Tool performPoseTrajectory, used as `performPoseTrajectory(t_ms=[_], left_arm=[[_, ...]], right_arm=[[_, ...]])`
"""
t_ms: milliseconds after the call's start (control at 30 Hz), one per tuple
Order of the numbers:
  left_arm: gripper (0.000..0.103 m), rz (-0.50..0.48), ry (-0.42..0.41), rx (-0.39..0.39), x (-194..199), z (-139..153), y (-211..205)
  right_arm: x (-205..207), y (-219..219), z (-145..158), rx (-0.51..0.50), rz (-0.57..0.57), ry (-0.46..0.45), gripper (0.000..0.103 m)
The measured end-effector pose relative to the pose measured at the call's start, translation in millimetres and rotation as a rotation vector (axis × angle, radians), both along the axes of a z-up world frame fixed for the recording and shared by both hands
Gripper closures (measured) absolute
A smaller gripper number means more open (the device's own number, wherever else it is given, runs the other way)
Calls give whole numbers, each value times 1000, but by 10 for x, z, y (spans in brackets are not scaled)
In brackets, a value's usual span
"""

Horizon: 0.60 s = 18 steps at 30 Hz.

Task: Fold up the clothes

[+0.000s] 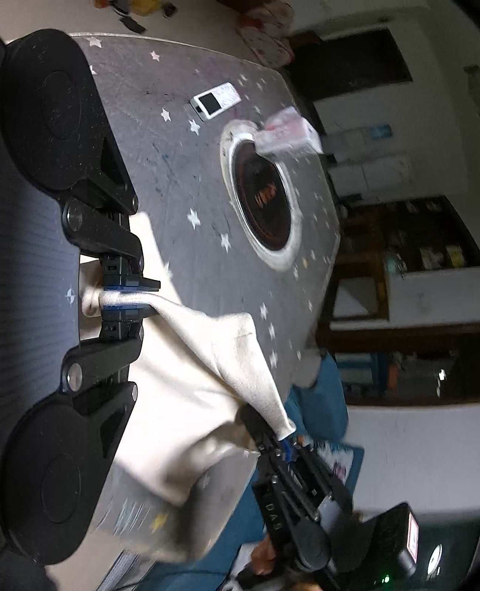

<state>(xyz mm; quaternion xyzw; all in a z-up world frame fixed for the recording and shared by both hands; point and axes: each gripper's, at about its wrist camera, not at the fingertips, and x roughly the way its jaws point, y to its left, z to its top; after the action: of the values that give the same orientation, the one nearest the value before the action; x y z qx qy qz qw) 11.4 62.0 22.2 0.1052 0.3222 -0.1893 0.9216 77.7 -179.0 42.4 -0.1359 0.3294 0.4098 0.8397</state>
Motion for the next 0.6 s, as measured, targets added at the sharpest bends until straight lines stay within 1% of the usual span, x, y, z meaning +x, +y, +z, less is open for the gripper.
performPoseTrajectory(t_ms=[67, 133, 233, 300, 333, 367, 400, 500, 533, 567, 600], left_arm=[[96, 41, 3, 29, 187, -119, -33], [96, 85, 21, 31, 336, -247, -44], [95, 143, 40, 35, 526, -423, -64], [93, 168, 40, 43, 587, -505, -88], [92, 183, 33, 47, 600, -525, -99], [92, 198, 28, 39, 610, -529, -98], [91, 214, 26, 25, 620, -529, -91], [86, 251, 10, 7, 643, -524, -86], [81, 263, 8, 11, 650, -522, -83], [73, 275, 7, 16, 660, -518, -80], [71, 284, 3, 13, 665, -507, -62]], right_arm=[[198, 61, -169, 0, -35, 29, 95], [376, 124, -346, 1, -76, 57, 94], [532, 199, -633, -12, -145, 61, 93], [586, 213, -812, -18, -194, 65, 85], [609, 200, -856, 1, -219, 78, 84], [621, 170, -867, 29, -246, 84, 79], [628, 134, -857, 46, -273, 83, 78], [651, 31, -818, 90, -343, 89, 77], [648, 13, -798, 91, -360, 83, 77], [639, 1, -779, 90, -372, 75, 77], [608, 9, -754, 84, -369, 58, 77]])
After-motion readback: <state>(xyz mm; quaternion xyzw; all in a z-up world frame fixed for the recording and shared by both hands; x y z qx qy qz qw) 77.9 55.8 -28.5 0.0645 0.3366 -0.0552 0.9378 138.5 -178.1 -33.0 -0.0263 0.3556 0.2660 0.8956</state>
